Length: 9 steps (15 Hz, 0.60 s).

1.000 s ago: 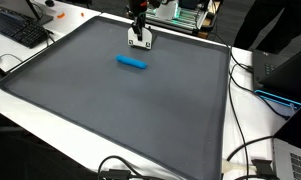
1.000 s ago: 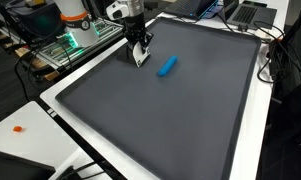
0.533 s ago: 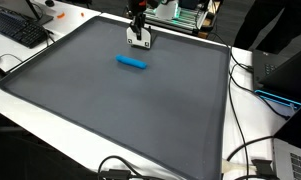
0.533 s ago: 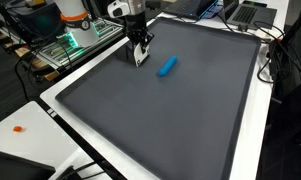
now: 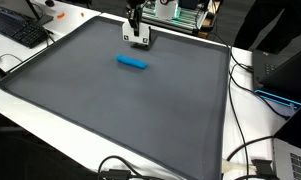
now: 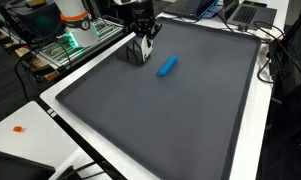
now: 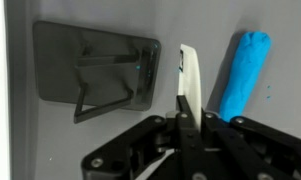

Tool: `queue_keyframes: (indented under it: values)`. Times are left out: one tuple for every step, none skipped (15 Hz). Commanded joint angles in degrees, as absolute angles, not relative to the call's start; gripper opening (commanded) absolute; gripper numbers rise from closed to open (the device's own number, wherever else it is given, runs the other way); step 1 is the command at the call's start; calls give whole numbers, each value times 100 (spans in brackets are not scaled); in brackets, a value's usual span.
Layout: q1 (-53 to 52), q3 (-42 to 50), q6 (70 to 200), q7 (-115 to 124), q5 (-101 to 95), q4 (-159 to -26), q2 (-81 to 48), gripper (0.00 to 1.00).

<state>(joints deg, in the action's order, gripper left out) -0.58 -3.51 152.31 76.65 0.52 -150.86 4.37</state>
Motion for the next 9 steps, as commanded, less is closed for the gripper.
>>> queue_keyframes:
  values:
    - [-209, -437, 14550, 6787, 34, -14614, 413, 1]
    - [-248, -467, 14510, 6525, 24, -14468, 337, 1]
    - [-293, -508, 14418, 6299, -13, -14313, 267, 1]
    - [-330, -538, 14382, 6075, -42, -14187, 203, 1]
    - [-376, -569, 14368, 5810, -25, -14034, 97, 1]
    - [-410, -590, 14372, 5562, -43, -13900, -15, 1]
    - [-450, -606, 14382, 5270, -10, -13757, -149, 1]
    - [-476, -612, 14395, 4970, -7, -13628, -273, 1]
    - [-497, -608, 14406, 4620, 56, -13489, -423, 1]
